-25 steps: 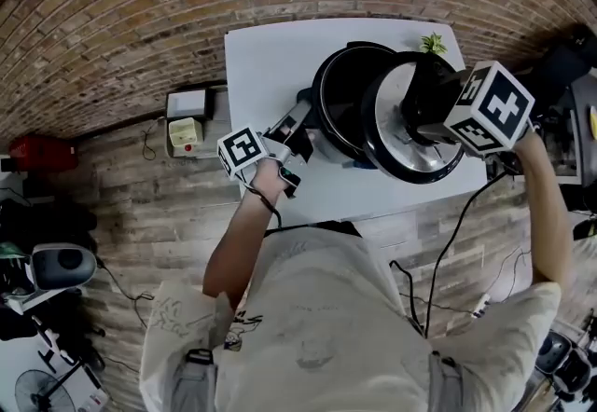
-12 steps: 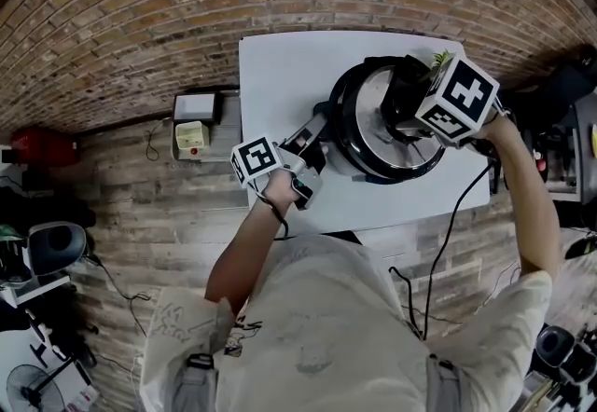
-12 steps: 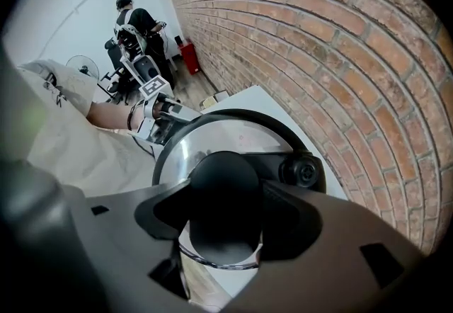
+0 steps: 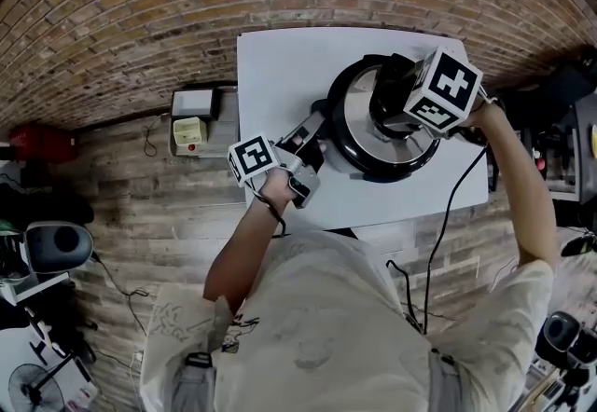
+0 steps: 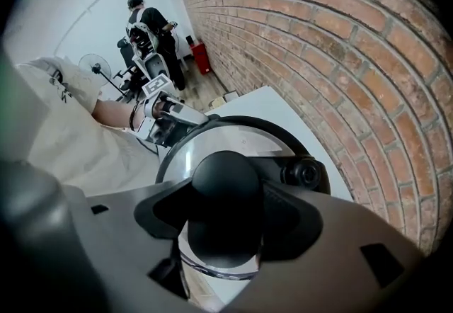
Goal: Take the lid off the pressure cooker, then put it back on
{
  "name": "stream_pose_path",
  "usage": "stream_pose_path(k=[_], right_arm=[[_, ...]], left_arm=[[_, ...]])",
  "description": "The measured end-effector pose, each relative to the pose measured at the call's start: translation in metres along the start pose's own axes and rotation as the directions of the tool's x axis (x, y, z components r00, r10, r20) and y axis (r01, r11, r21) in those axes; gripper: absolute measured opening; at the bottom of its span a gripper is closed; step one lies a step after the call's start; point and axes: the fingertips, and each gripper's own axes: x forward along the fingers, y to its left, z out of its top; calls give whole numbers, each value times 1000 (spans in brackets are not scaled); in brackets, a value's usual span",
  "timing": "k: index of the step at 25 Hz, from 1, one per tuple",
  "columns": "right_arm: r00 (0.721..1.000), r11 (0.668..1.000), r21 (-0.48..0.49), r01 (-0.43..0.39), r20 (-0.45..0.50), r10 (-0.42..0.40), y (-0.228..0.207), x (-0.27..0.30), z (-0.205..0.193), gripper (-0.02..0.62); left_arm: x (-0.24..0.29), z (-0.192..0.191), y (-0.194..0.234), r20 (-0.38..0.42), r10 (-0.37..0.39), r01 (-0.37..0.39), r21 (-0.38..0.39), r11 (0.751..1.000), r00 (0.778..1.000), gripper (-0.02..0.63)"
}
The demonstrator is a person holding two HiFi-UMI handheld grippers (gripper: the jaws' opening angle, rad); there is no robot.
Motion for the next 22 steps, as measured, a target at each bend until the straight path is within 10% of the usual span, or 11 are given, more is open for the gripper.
stream_pose_path(k=[22], right_arm=[[996,986,-167,-12,-90,-3,4,2,-2,299]], left_arm=[[2,0,0,-15,-11,11,1,1000,1000,117]])
